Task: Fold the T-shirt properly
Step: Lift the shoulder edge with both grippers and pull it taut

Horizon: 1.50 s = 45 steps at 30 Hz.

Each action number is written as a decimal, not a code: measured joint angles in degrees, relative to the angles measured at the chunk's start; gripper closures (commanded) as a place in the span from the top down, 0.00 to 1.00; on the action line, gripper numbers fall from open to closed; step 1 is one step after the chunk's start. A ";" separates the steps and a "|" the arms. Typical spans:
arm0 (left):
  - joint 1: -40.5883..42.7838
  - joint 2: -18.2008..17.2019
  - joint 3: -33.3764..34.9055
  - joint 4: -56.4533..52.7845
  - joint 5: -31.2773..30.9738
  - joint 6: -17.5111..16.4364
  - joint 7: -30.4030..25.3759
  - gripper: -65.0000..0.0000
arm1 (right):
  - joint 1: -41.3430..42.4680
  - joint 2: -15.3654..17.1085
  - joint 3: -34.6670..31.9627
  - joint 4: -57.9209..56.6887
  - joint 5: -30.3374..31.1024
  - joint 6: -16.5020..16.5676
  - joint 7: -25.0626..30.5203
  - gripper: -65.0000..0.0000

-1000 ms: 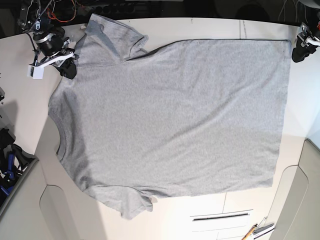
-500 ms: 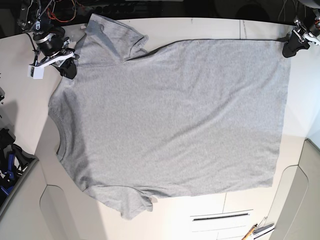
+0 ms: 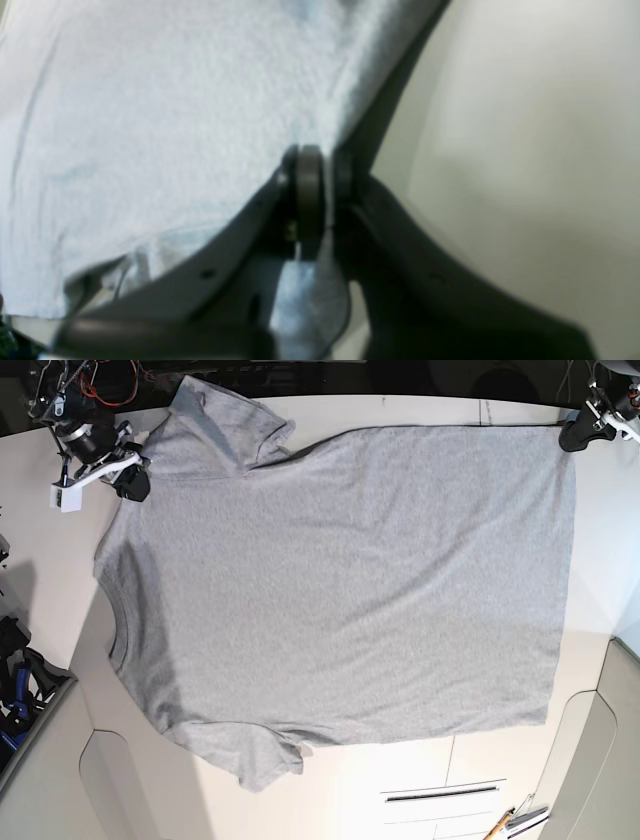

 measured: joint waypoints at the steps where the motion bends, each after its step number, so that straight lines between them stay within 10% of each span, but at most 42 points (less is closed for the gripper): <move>1: 0.98 0.02 -1.27 0.26 -0.92 0.00 0.42 0.00 | -1.49 0.00 0.31 1.18 -0.02 0.50 -0.57 0.00; 17: 10.56 -0.04 -13.27 11.82 -0.83 0.02 2.71 0.00 | -20.50 -0.02 0.76 22.47 2.40 0.63 -6.12 0.00; 45: -5.51 -0.20 0.87 14.14 12.15 0.20 -8.15 0.00 | 9.46 -0.04 -2.89 6.12 -7.69 2.97 -3.45 0.00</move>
